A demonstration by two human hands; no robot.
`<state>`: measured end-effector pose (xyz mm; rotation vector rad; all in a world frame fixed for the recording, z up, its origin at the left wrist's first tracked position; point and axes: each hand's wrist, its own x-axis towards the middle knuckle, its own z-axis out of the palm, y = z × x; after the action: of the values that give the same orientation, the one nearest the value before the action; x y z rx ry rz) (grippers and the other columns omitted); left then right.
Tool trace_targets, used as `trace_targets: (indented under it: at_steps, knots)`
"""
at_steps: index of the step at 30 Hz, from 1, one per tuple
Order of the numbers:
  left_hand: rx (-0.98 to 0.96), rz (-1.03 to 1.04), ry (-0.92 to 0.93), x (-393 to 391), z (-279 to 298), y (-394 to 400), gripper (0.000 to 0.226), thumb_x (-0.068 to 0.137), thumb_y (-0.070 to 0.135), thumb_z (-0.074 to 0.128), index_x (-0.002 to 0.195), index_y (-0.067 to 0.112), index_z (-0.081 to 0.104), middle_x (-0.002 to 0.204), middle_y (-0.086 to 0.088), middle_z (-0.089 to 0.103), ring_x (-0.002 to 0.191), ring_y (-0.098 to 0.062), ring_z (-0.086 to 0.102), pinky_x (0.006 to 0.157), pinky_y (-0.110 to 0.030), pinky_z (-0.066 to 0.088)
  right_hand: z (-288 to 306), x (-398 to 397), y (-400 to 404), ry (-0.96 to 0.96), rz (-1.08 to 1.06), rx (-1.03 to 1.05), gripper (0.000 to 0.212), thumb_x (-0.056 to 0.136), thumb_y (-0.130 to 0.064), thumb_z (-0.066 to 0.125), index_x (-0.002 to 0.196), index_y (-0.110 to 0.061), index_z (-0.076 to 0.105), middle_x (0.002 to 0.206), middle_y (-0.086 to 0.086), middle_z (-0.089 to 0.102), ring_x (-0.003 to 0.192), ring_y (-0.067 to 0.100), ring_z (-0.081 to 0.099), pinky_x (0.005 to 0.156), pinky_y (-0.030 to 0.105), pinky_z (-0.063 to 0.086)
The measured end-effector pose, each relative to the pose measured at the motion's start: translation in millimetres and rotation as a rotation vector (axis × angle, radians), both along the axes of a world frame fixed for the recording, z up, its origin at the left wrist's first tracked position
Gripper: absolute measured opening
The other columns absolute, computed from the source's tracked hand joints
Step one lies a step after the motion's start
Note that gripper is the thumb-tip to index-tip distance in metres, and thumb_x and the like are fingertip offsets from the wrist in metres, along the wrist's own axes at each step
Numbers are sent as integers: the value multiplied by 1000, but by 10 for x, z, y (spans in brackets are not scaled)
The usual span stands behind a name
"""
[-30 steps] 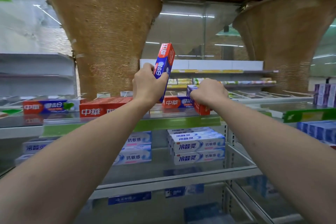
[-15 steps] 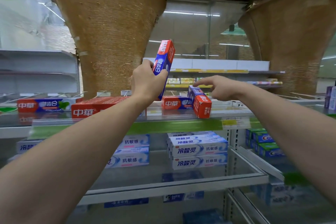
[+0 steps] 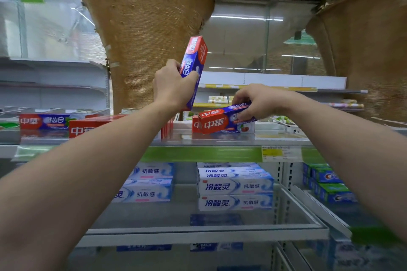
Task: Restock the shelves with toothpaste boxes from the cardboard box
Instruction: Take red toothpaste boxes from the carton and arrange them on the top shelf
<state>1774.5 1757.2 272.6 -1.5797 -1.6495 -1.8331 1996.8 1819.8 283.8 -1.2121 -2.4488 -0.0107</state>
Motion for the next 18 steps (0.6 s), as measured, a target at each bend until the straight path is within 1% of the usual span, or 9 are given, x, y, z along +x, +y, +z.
trace_targets:
  at_steps: [2, 4, 8, 11, 13, 15, 18]
  knots:
    - [-7, 13, 2, 10, -22, 30, 38, 87, 48, 63, 108, 17, 56, 110, -3, 67, 96, -21, 64, 83, -42, 58, -66, -13, 51, -34, -7, -12, 29, 86, -29, 75, 111, -22, 64, 100, -3, 65, 86, 15, 66, 55, 28, 53]
    - [-23, 25, 11, 5, -60, 60, 38, 89, 47, 64, 110, 16, 55, 112, -3, 67, 97, -19, 63, 80, -36, 56, -164, -45, 123, -51, -16, -9, 32, 86, -32, 75, 113, -20, 65, 100, -4, 66, 85, 12, 65, 54, 22, 47]
    - [-18, 52, 7, -40, -103, 75, 39, 91, 47, 64, 113, 16, 55, 113, -1, 66, 97, -16, 62, 74, -31, 51, -353, -159, 284, -15, -4, -3, 45, 85, -37, 75, 124, -17, 63, 104, -2, 66, 89, 15, 64, 63, 23, 50]
    - [-17, 55, 2, -57, -109, 79, 39, 91, 47, 65, 113, 17, 54, 112, 1, 64, 95, -15, 61, 68, -27, 48, -397, -215, 331, 8, 1, 54, 49, 84, -39, 76, 127, -20, 64, 104, -2, 65, 89, 15, 63, 62, 23, 48]
    - [-21, 49, -9, -57, -115, 88, 39, 91, 48, 65, 113, 17, 54, 113, 0, 65, 97, -16, 63, 74, -31, 55, -392, -241, 349, 14, -2, 106, 49, 81, -41, 78, 124, -21, 67, 101, -3, 65, 88, 15, 61, 66, 25, 47]
    - [-26, 35, -22, -44, -121, 88, 39, 91, 48, 66, 113, 18, 53, 113, 0, 65, 98, -17, 64, 79, -34, 58, -402, -259, 366, 27, -16, 141, 48, 80, -42, 79, 122, -20, 69, 103, -2, 66, 89, 15, 59, 71, 28, 47]
    - [-23, 14, -21, -22, -124, 81, 39, 92, 47, 66, 114, 18, 53, 108, 5, 60, 98, -15, 64, 75, -31, 56, -469, -256, 403, 30, -50, 207, 46, 83, -42, 76, 122, -19, 69, 114, 2, 68, 93, 15, 58, 73, 30, 50]
